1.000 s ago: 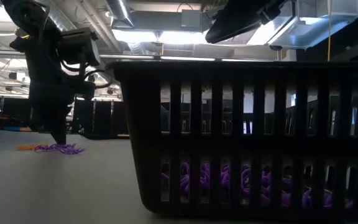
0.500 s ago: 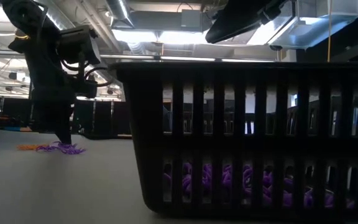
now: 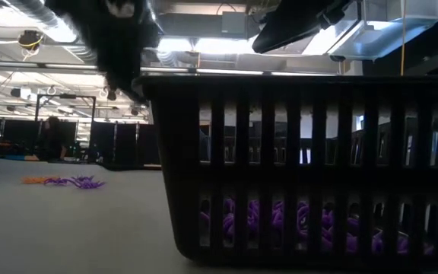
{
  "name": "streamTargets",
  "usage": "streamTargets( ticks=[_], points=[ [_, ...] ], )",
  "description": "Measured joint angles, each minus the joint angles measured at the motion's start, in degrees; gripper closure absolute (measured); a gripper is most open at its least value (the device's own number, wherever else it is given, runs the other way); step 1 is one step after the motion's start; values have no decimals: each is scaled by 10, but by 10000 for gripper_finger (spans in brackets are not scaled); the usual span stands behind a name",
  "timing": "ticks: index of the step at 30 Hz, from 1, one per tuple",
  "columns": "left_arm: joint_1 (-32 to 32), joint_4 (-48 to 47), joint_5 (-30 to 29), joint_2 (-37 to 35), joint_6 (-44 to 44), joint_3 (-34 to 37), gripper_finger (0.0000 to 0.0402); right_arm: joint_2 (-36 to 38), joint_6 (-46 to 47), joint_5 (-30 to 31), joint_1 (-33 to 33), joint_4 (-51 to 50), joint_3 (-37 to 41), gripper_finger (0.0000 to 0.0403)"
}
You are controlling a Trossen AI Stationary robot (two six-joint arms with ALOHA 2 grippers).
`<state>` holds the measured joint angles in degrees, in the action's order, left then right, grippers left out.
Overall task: Sort Halloween decoration
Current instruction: Put the violet spider toy into the bottom black bin
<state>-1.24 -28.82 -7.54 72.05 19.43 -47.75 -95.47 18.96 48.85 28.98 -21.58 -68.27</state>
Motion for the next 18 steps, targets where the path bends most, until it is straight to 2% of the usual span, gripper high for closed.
streamTargets(
  ticks=[5,10,14,18],
  points=[
    [129,148,7,0,-19,-11,401,18,-13,72,42,3,0,279],
    [245,282,-27,39,-51,-14,401,48,2,136,86,28,0,279],
    [291,294,-50,112,-76,-67,401,51,1,129,102,71,0,279],
    [303,289,-39,202,-108,-150,401,47,9,99,102,100,0,279]
  ],
)
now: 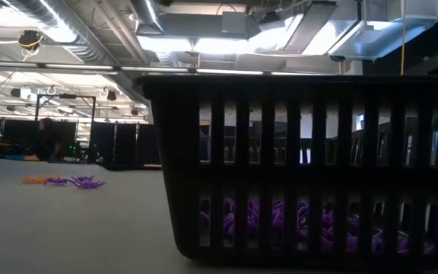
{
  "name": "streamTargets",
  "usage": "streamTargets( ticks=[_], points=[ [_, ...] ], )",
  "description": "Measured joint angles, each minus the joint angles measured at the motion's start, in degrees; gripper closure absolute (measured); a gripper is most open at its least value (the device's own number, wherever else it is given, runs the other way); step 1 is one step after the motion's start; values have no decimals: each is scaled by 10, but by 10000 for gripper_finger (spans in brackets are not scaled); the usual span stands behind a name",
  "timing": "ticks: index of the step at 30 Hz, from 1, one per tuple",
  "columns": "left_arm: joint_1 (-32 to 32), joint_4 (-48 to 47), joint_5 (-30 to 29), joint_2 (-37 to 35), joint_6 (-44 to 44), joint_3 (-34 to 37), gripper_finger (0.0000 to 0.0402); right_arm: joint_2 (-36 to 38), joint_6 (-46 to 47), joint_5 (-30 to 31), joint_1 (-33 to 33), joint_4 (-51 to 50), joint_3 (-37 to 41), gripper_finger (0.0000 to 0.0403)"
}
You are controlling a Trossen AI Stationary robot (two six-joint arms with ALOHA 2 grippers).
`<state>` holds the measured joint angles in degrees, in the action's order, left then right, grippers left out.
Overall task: Sort Halloween decoration
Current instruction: Put the violet spider toy into the bottom black bin
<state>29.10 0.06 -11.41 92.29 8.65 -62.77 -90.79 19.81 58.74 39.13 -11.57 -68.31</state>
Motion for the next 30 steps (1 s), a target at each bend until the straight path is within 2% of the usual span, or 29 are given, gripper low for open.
streamTargets(
  ticks=[3,8,16,20,25,30],
  points=[
    [0,-20,9,57,-18,-53,401,-7,27,-5,6,11,2,279],
    [-8,-22,28,128,-2,-99,390,-11,74,7,35,39,30,279],
    [-10,-23,31,188,36,-116,296,-11,204,47,68,62,79,279],
    [-11,-52,29,187,60,-117,270,-27,271,48,71,76,90,279],
    [-11,-172,22,145,93,-116,272,-66,273,33,73,125,92,279],
    [-2,-337,-48,89,113,-115,276,-76,263,21,73,157,92,279]
  ],
)
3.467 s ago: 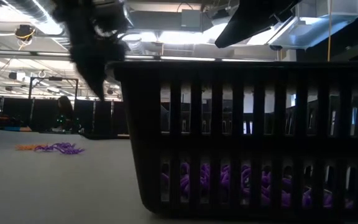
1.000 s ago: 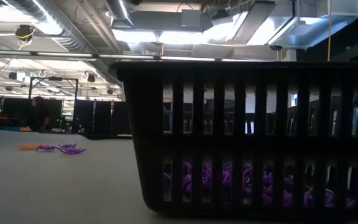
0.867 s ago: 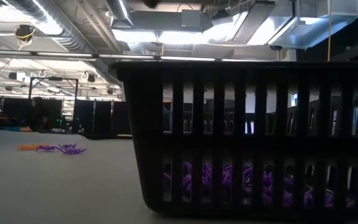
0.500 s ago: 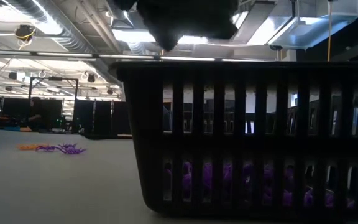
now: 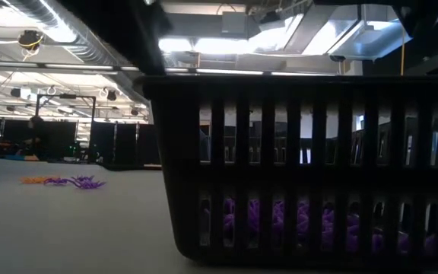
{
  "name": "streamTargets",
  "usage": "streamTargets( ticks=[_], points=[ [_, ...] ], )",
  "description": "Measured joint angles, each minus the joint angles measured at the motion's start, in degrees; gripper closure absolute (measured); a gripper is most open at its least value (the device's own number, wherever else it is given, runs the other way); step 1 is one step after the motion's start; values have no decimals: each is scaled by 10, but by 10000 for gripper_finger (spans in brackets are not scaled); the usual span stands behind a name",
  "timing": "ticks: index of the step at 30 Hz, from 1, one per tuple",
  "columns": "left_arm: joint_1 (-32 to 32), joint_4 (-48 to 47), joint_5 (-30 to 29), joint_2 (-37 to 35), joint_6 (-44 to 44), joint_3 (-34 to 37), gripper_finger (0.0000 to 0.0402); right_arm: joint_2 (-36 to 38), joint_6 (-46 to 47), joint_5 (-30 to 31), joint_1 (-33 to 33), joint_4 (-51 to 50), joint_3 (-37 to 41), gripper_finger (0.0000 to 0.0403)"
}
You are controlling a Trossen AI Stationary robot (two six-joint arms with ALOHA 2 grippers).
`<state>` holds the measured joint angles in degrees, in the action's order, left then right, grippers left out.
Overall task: Sort Halloween decoration
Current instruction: Put the violet spider toy into the bottom black bin
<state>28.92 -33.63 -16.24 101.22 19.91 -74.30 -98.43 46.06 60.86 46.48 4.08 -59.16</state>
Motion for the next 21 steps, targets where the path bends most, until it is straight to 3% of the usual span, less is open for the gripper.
streamTargets(
  ticks=[4,10,15,21],
  points=[
    [6,-66,-46,-53,15,22,276,0,-1,-5,0,6,0,279],
    [-10,-61,-96,-143,50,118,276,0,-39,-5,-7,10,-1,279],
    [-41,-35,-68,-177,93,235,276,2,-94,-5,-23,29,-1,279],
    [-84,120,11,-177,92,349,276,2,-200,-76,-67,88,-1,279]
  ],
)
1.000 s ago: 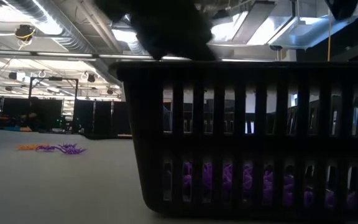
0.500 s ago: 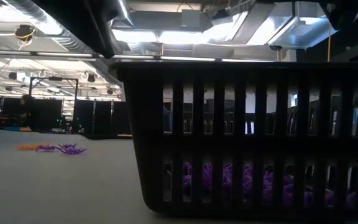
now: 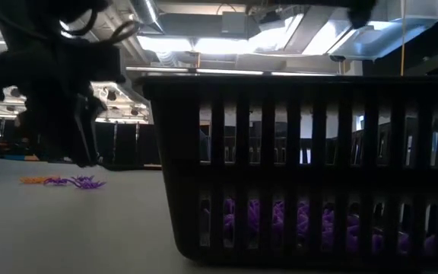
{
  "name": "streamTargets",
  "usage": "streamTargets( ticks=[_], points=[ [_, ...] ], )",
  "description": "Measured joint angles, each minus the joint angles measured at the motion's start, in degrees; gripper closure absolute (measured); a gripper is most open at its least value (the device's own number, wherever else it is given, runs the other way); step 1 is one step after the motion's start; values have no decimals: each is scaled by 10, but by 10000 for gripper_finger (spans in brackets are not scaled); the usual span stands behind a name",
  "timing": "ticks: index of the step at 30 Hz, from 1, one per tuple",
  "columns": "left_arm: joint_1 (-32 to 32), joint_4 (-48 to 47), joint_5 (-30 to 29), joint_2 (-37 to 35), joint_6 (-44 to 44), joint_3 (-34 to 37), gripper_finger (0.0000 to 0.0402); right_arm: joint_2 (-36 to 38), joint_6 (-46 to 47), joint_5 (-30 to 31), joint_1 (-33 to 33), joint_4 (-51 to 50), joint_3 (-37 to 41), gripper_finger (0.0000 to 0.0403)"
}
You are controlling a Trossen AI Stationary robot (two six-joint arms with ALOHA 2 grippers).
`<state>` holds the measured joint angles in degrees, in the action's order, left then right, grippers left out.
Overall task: Sort Halloween decoration
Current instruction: Put the violet spider toy into the bottom black bin
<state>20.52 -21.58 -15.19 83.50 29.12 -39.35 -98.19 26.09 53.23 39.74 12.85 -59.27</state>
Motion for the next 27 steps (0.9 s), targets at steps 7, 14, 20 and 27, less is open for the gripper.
streamTargets(
  ticks=[7,14,20,27],
  points=[
    [-11,58,23,9,-42,23,276,0,-32,-127,-62,6,0,279],
    [-11,58,16,61,-58,21,276,1,-70,-161,-100,3,0,279],
    [-10,63,-4,77,-61,20,278,1,-86,-184,-110,2,0,279],
    [-10,65,-9,78,-54,21,340,1,-98,-200,-109,-31,0,279]
  ],
)
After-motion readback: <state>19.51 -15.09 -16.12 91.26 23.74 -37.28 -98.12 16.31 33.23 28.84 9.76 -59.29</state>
